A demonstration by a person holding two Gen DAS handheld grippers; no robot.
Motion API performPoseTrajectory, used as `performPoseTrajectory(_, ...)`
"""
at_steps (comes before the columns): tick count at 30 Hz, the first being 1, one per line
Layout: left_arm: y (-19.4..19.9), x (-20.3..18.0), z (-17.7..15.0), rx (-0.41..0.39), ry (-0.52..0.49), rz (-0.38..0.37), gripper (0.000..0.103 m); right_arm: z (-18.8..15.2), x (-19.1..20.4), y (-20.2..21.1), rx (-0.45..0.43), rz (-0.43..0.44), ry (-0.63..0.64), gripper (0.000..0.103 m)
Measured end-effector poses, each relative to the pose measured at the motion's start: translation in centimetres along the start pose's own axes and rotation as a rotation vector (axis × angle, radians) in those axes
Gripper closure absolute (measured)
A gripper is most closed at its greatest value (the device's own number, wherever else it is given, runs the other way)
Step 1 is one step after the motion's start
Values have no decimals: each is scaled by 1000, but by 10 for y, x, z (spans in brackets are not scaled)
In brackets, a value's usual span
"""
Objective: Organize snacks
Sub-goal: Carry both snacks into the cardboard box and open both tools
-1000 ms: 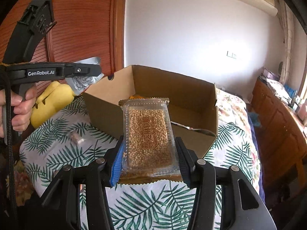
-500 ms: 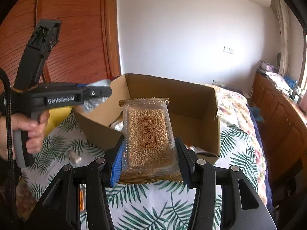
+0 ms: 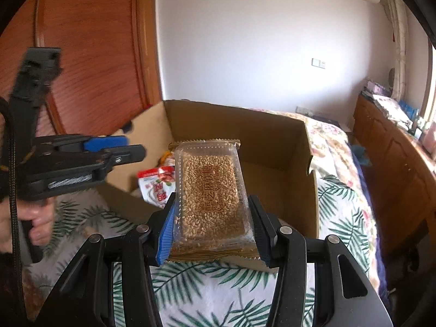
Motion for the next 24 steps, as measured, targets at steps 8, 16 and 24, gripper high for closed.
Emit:
performPoseTrajectory(8,7,10,-9,21,8,10,52,6,-3,-27,39,-12,-49,51)
performPoseTrajectory(16,25,21,-7,1,-7,30,52,8,-6,-22,-6,18,-116,48)
performPoseTrajectory(24,57,33,-18,-51,-20,42,52,0,21,15,-76,64,-22,48)
Point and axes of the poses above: each gripper's, at about its wrist camera, not at the fingertips, and y roughly against the way its jaws point, x to its left, z to its top, the point moved 7 cm from there along -y, roughly the way its jaws point, and after that the axes turned 4 degrees about -z, right-handed, at the moved point
